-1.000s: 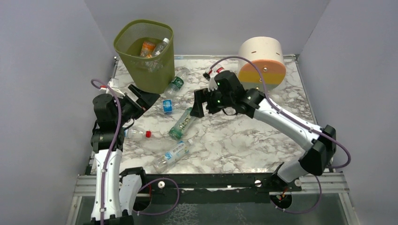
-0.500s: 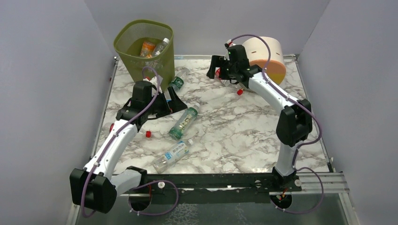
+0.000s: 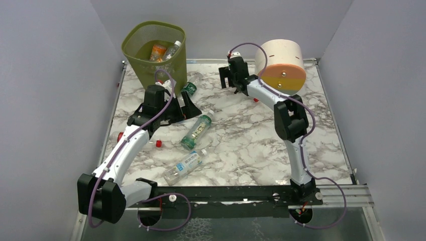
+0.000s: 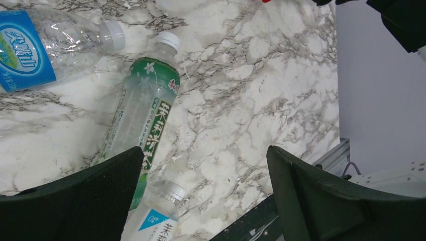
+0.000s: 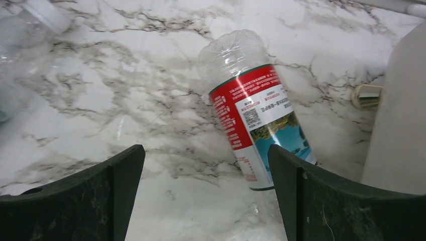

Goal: Put the plastic bottles in the bin
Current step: Pick up the plastic bottle at the center of the board.

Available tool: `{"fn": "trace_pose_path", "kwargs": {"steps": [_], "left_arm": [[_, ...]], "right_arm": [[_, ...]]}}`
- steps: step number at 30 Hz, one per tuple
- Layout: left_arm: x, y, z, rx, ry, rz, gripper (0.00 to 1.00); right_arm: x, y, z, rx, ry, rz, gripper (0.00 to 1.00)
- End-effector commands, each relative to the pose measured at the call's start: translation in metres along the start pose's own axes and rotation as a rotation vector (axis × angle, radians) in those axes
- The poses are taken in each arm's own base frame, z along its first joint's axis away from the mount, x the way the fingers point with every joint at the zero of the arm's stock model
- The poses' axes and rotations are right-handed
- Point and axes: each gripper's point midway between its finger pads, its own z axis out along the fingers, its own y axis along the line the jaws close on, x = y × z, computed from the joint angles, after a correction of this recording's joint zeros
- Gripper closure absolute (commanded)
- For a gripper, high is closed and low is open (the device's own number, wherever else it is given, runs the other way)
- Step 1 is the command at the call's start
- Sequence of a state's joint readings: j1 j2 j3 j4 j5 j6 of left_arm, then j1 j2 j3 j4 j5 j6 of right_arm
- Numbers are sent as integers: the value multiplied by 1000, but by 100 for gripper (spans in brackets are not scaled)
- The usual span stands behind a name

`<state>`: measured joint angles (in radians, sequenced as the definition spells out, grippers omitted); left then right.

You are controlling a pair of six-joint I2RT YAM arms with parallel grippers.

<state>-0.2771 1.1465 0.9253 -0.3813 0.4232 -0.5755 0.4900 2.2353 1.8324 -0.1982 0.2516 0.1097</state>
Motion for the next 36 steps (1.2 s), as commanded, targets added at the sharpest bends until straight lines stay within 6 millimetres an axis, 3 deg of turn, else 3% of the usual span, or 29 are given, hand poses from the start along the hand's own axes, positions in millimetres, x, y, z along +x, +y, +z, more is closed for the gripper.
{"fn": "trace_pose_path", "kwargs": {"steps": [1,9,19,29,36], "left_arm": [[0,-1,7,19,0,24,1],[2,0,13,26,16,17,1],[2,-2,12,35,16,18,1],[8,-6,0,47,4,28,1],[12,-8,-13,47,-11,30,1]], "right_arm": [[-27,-22,11,146,-95,-93,5],[-17,-31,29,208,-78,-141,4],[23,-24,42,179,9,-114,4],[50,-19,32,132,72,-72,5],[68,-10,12,80,113,-27,14]]}}
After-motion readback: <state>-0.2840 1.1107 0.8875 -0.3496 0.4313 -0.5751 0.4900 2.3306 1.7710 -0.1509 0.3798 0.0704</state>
